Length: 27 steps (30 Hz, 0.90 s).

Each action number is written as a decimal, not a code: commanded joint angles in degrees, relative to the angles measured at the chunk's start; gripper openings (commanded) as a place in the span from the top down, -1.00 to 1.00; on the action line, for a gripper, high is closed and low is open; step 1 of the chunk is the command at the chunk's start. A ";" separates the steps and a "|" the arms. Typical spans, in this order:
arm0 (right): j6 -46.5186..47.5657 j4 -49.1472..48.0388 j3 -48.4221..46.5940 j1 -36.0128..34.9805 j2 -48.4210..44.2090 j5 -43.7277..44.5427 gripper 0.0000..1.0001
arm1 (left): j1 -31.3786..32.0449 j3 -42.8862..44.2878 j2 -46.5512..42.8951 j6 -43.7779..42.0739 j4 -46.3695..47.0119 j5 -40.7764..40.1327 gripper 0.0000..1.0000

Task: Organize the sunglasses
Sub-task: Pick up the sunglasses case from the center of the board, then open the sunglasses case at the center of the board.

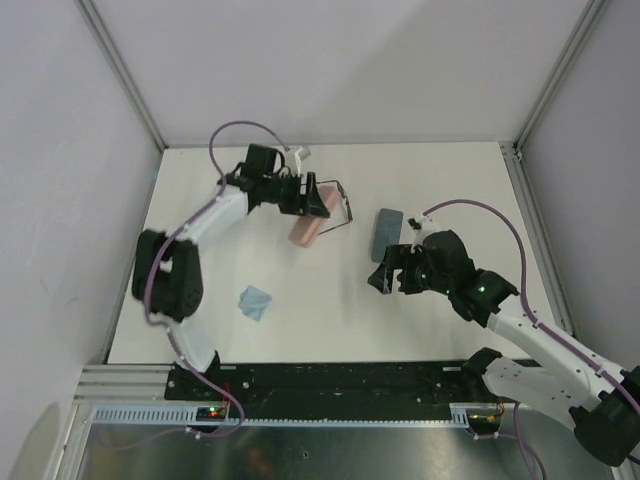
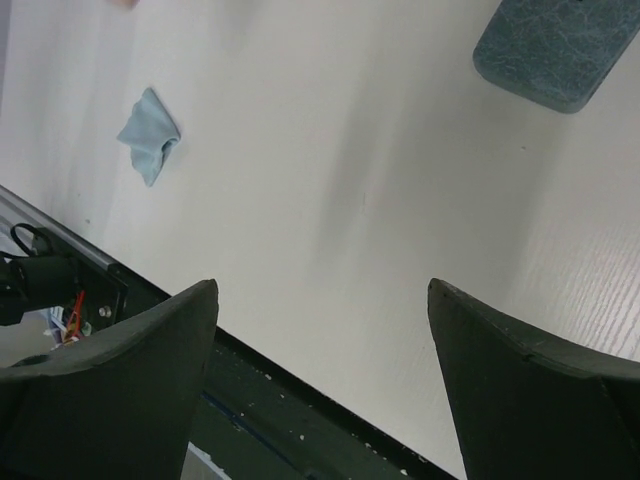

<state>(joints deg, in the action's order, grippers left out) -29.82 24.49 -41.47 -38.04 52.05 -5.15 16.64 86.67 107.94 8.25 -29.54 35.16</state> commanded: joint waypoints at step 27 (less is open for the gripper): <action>-6.62 -21.64 -2.03 -10.09 4.18 -2.43 -0.71 | 16.91 -53.14 -41.25 59.73 68.02 -1.14 0.38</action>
<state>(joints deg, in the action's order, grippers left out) -36.25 2.72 -41.60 -47.83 55.61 -11.73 33.19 33.43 69.10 65.04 32.29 32.82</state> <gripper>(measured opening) 0.869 0.727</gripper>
